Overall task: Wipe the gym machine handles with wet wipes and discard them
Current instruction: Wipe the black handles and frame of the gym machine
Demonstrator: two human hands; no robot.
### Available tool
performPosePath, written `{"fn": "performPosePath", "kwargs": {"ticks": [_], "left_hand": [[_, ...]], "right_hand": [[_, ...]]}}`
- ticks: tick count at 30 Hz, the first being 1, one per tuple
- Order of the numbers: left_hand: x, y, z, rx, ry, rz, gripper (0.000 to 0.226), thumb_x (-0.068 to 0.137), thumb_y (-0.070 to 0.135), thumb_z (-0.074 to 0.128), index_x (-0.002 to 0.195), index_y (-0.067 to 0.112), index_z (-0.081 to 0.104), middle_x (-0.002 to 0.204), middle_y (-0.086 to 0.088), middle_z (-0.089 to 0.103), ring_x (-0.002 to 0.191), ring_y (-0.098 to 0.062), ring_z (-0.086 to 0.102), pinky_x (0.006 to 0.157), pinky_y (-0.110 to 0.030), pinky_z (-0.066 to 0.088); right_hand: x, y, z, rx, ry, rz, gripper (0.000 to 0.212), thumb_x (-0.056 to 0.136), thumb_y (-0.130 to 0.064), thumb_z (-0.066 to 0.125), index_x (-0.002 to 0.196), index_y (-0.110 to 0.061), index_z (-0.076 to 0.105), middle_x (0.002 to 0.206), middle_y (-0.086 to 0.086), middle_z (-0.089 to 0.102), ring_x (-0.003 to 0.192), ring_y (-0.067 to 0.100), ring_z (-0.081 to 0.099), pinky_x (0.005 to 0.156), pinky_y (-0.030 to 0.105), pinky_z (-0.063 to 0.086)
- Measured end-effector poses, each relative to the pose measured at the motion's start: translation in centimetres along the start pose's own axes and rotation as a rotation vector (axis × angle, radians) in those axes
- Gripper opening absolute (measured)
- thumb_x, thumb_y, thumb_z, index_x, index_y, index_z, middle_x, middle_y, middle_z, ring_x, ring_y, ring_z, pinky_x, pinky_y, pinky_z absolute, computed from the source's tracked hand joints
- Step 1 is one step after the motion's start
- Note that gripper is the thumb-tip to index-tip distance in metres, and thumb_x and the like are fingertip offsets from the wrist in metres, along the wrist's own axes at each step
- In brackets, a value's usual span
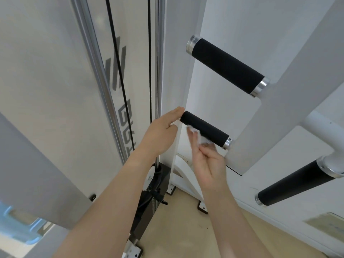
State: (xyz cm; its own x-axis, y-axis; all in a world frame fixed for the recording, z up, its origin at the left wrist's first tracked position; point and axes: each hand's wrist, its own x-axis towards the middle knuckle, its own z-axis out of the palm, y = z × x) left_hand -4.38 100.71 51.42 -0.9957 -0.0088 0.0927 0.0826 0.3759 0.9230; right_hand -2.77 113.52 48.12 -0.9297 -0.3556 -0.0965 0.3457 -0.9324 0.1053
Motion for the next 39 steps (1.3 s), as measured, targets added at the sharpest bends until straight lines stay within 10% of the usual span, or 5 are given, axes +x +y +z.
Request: {"fn": "performPosePath", "kwargs": {"ticks": [11,17,27,35,39], "left_hand": [[-0.1,1.1,0.4,0.067,0.007,-0.041,0.058,0.092,-0.004,0.029,0.14,0.027,0.037,0.146,0.009,0.037,0.13,-0.02,0.043,0.111,-0.034,0.031],[-0.3,1.3,0.7,0.083,0.003,-0.024,0.059,0.09,-0.004,0.028,0.14,0.026,0.037,0.146,0.004,0.039,0.129,-0.027,0.042,0.11,-0.04,0.032],[-0.5,1.2,0.7,0.059,0.003,-0.056,0.055,0.094,-0.001,0.028,0.141,0.028,0.035,0.147,0.002,0.035,0.131,-0.018,0.04,0.113,-0.033,0.028],[-0.1,0.3,0.8,-0.04,0.001,-0.071,0.054,0.095,-0.002,0.028,0.139,0.028,0.04,0.141,0.003,0.041,0.132,-0.011,0.034,0.108,-0.019,0.021],[-0.3,0.5,0.9,-0.019,0.015,-0.045,0.055,0.094,-0.002,0.028,0.139,0.028,0.04,0.142,0.003,0.042,0.133,-0.011,0.036,0.107,-0.019,0.023]], "right_hand": [[-1.2,0.1,0.6,-0.39,0.248,-0.321,0.03,0.065,0.005,0.079,0.09,0.009,0.063,0.1,0.011,0.065,0.126,0.031,0.047,0.11,0.049,0.025],[0.2,-0.1,0.9,0.099,0.137,-0.247,0.035,0.091,0.01,0.036,0.104,-0.007,0.064,0.103,0.012,0.064,0.104,0.021,0.057,0.075,0.027,0.049],[-1.3,0.3,1.5,-0.059,0.328,-0.344,0.035,0.097,0.002,0.035,0.128,0.001,0.049,0.137,0.012,0.051,0.126,0.022,0.048,0.111,0.035,0.033],[-5.9,0.7,3.9,-1.698,0.133,-0.626,0.05,0.096,0.006,0.03,0.137,-0.021,0.043,0.133,-0.022,0.045,0.116,-0.019,0.041,0.102,0.001,0.026],[-2.2,0.1,2.8,-2.749,0.175,-1.059,0.062,0.081,0.012,0.025,0.141,0.0,0.033,0.148,0.013,0.035,0.14,0.026,0.027,0.113,0.034,0.02]]}}
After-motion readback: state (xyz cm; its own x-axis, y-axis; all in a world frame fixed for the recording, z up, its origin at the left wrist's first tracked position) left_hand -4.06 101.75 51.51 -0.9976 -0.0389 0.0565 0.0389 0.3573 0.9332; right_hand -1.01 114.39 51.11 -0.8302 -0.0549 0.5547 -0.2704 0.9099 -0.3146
